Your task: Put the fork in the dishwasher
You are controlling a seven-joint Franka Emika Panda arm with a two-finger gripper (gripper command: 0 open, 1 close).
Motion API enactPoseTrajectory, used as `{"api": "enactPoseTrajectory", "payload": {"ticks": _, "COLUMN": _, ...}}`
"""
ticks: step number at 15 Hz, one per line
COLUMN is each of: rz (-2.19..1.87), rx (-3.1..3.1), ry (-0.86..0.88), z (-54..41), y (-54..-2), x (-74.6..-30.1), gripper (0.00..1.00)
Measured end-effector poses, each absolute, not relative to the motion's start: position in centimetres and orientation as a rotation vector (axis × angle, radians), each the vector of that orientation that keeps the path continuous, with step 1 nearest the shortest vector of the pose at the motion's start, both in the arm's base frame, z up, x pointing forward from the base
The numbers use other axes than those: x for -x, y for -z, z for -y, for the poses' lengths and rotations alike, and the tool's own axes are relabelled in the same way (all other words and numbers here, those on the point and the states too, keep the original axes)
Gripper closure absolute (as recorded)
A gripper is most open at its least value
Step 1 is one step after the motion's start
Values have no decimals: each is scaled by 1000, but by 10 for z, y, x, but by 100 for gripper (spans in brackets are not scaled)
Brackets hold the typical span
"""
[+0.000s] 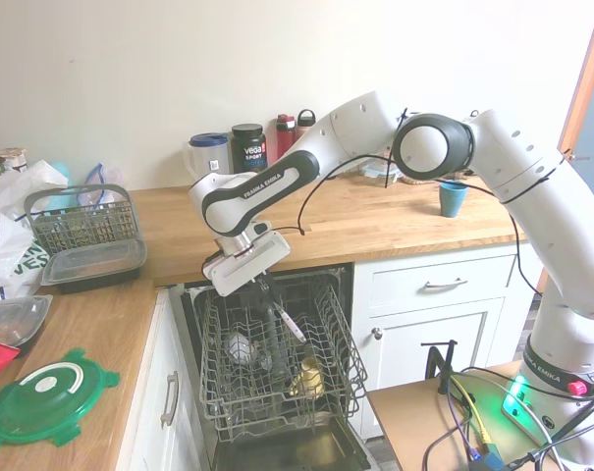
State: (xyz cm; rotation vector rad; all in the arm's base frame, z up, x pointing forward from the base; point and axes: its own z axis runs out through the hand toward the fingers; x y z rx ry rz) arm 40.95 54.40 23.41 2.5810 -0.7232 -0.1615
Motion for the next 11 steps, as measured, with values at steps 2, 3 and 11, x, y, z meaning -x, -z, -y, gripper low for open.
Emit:
{"api": "enactPoseTrajectory", "payload": {"ticks": 2, "rz": 719, "rx": -2592, "ry": 167, "z": -546, "y": -238, "x": -411, "gripper": 0}}
{"api": "enactPoseTrajectory", "payload": {"ticks": 3, "rz": 719, "rx": -2598, "ry": 169, "z": -547, "y": -240, "x": -411, "gripper": 0}}
{"api": "enactPoseTrajectory", "payload": {"ticks": 11, "rz": 922, "rx": -2869, "ry": -16, "z": -496, "y": -481, "x": -441, "gripper": 0}}
